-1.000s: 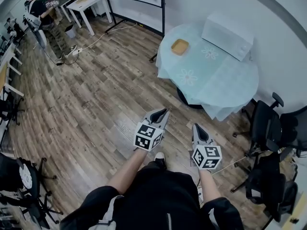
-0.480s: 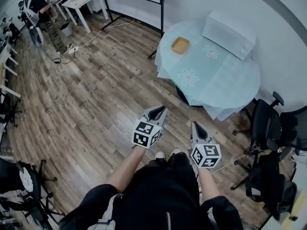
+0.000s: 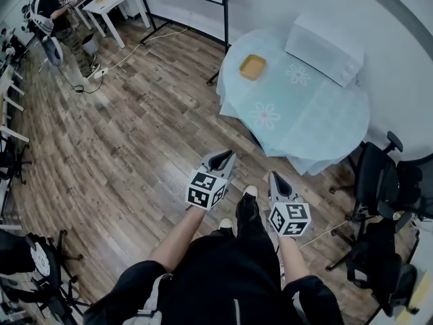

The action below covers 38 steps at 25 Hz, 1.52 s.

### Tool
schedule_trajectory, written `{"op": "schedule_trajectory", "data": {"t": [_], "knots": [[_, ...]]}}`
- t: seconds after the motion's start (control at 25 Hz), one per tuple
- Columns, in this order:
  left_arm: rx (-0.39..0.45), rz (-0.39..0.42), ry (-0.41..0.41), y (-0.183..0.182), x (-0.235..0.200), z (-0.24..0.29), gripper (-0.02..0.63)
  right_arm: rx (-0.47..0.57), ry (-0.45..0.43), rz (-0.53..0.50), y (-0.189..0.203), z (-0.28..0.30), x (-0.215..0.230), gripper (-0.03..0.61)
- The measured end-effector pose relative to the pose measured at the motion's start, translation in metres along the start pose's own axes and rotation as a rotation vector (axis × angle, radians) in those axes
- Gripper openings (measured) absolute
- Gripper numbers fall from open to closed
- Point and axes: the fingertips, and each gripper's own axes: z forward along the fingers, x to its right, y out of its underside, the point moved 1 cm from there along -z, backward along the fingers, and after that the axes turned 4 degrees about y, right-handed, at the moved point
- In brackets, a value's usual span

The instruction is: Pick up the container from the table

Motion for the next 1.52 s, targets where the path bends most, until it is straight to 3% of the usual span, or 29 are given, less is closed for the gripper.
{"op": "schedule_trajectory", "data": {"t": [0.72, 1.2, 1.52], "knots": [[-0.027, -0.025, -0.043, -0.057, -0.055, 0.117, 0.041, 0.018, -0.026, 0.021, -0.081, 0.109, 0.086, 0.025], [-0.041, -0.033, -0.089, -0.087, -0.080, 0.187, 0.041, 0.006, -0.092, 0.013, -0.116, 0.167, 0.133, 0.025], [-0.062, -0.045, -0.124, -0.089, -0.086, 0.219, 0.041, -0.008, -0.123, 0.018, -0.124, 0.190, 0.166, 0.025]]}}
